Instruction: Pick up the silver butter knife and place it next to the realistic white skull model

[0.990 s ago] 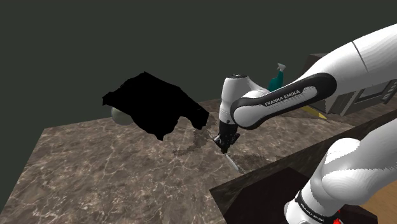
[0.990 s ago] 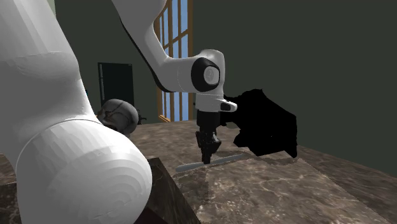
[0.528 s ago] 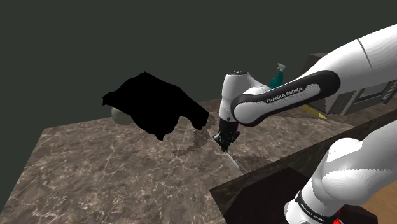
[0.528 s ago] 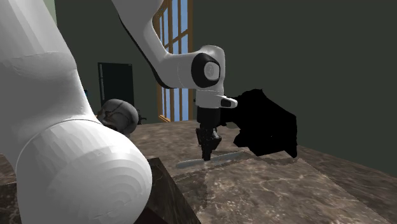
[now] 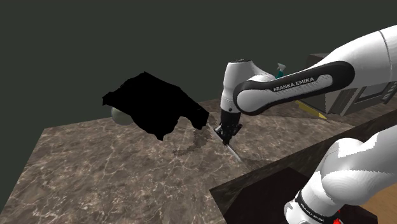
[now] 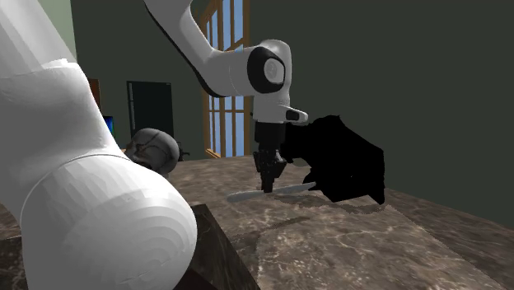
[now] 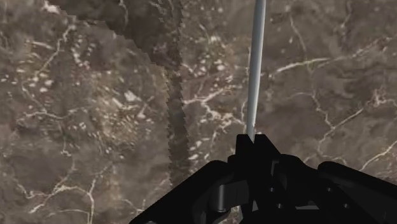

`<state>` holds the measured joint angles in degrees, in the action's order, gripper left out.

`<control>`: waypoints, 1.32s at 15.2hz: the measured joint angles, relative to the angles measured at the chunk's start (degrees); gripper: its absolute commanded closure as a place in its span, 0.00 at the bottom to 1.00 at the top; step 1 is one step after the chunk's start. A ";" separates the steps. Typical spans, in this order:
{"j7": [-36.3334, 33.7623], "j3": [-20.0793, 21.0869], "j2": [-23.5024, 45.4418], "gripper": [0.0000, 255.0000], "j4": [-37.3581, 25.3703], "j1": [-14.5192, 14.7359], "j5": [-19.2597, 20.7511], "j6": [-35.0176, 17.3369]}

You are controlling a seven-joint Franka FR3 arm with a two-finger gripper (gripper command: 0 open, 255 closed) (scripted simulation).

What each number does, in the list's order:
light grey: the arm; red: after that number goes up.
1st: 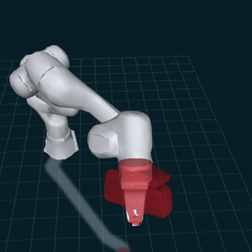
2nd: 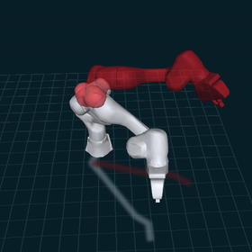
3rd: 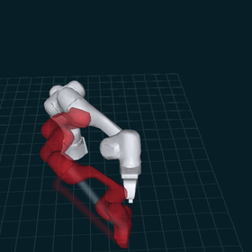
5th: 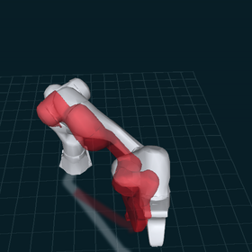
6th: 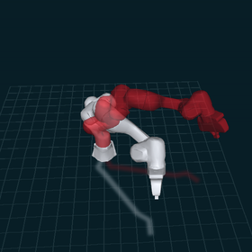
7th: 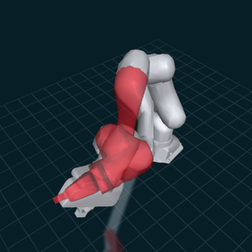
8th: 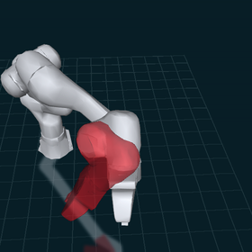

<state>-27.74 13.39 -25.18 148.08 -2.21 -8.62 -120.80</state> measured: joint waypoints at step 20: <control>-0.26 -1.69 -4.84 1.00 -11.99 -0.29 0.91 16.82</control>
<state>-28.00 11.70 -30.02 136.10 -2.50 -7.71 -103.98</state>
